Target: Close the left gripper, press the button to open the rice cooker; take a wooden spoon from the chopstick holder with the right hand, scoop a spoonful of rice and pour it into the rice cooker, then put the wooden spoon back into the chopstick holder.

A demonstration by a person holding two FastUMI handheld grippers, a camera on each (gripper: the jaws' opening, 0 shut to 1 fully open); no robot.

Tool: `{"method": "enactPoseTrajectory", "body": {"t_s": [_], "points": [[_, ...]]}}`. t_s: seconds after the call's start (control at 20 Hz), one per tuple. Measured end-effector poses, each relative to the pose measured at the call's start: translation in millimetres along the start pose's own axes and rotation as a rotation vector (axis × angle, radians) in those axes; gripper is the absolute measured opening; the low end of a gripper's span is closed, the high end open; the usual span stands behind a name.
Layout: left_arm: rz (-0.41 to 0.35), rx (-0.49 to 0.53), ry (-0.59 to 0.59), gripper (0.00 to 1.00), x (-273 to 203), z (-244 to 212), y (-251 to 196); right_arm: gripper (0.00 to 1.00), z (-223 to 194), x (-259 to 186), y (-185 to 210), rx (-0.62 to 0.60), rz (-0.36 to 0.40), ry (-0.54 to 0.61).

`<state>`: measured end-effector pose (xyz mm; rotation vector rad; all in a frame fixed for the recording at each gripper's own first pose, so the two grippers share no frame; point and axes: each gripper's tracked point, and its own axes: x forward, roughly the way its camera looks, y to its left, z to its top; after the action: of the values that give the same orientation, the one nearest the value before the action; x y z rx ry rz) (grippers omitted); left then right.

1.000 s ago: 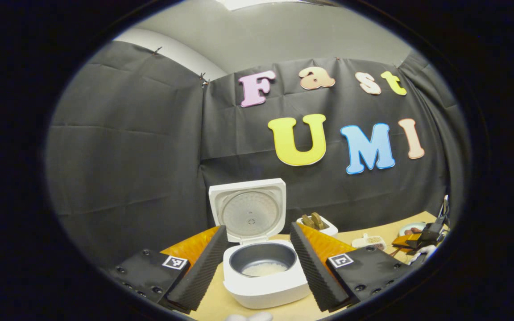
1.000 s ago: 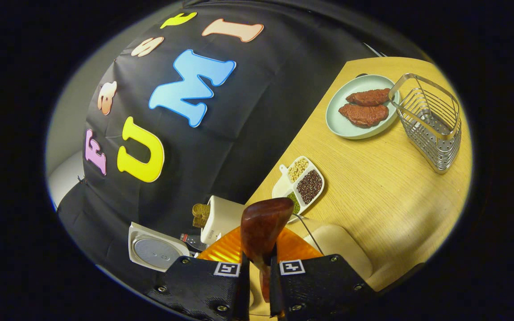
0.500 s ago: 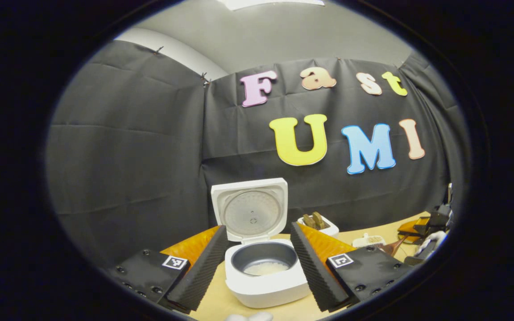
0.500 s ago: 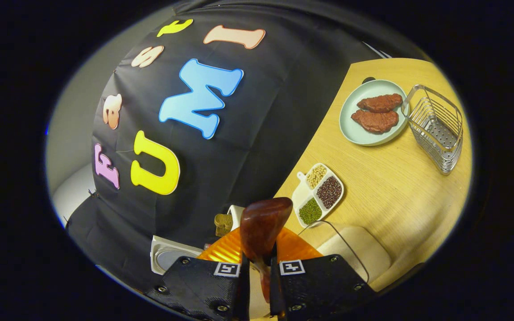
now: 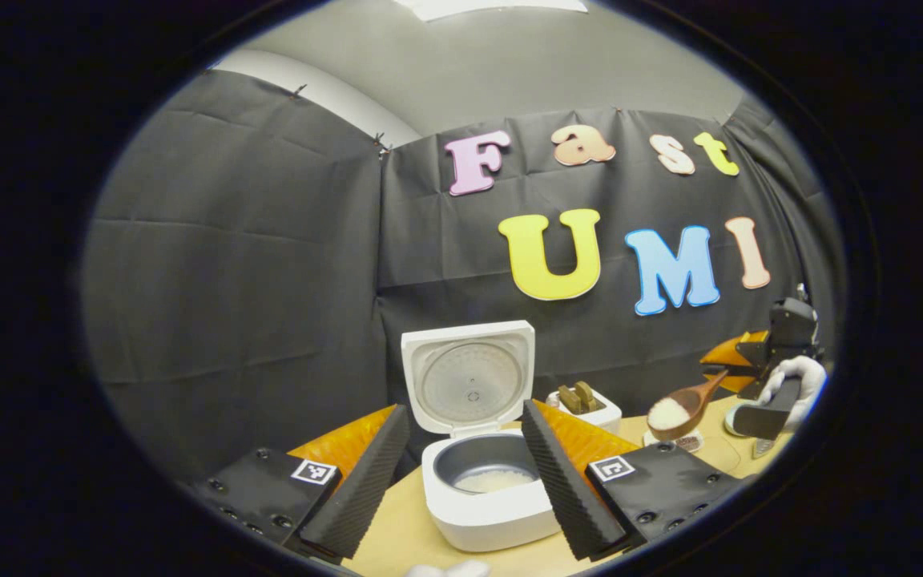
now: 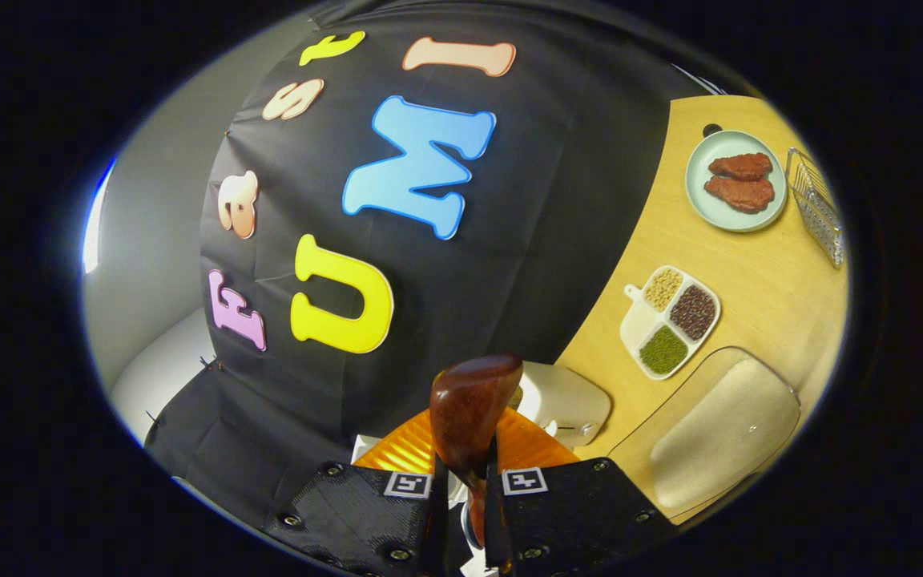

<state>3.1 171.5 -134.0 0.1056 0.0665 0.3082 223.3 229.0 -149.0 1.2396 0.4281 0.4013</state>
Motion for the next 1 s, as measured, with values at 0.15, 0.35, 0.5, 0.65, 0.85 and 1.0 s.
{"method": "enactPoseTrajectory", "body": {"t_s": [0.15, 0.35, 0.5, 0.65, 0.85, 1.0], "points": [[0.012, -0.014, 0.016, 0.99, -3, -7, 5, 0.17, -37, 23, 34, 0.012, 0.029, 0.043], [0.040, -0.019, 0.019, 0.99, -8, -10, 16, 0.17, -93, 53, 59, 0.042, 0.042, 0.111], [0.058, -0.024, 0.033, 0.99, -10, -16, 23, 0.17, -138, 72, 62, 0.033, 0.030, 0.172], [0.082, -0.017, 0.039, 0.99, -12, -18, 35, 0.18, -170, 83, 66, 0.024, 0.018, 0.216], [0.109, -0.025, 0.041, 0.99, -8, -17, 45, 0.17, -196, 101, 51, -0.083, -0.027, 0.224], [0.123, -0.014, 0.046, 0.99, -10, -19, 48, 0.17, -215, 116, 31, -0.207, -0.052, 0.217]]}}
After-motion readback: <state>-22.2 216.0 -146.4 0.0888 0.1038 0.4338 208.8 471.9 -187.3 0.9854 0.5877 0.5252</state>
